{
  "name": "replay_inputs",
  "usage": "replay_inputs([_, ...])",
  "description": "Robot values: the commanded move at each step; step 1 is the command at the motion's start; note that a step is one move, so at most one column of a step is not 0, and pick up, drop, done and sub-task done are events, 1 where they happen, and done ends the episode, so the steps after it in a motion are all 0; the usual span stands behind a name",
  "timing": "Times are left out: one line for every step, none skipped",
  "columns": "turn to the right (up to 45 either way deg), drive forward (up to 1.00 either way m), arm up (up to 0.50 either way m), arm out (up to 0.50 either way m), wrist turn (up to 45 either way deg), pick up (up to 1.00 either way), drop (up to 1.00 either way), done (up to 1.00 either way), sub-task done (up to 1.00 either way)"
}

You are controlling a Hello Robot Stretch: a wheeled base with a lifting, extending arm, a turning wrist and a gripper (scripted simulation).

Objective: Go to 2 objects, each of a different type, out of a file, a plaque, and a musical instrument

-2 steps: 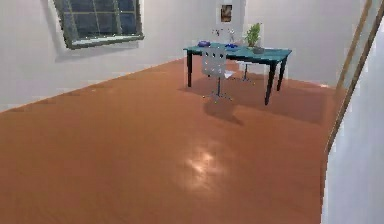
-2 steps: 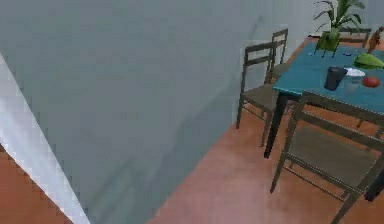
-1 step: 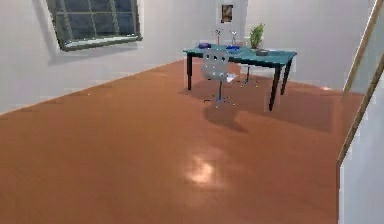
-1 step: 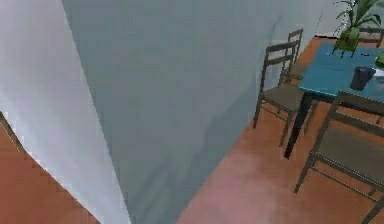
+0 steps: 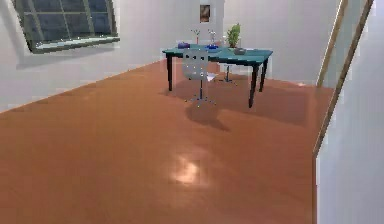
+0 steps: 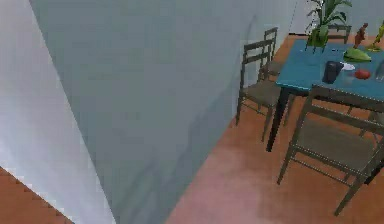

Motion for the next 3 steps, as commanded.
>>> replay_inputs([0.0, 0.35, 0.00, 0.00, 0.0, 0.00, 0.00, 0.00, 0.00])
replay_inputs([27.0, 0.00, 0.00, 0.00, 0.0, 0.00, 0.00, 0.00, 0.00])
replay_inputs([0.0, 1.00, 0.00, 0.00, 0.0, 0.00, 0.00, 0.00, 0.00])
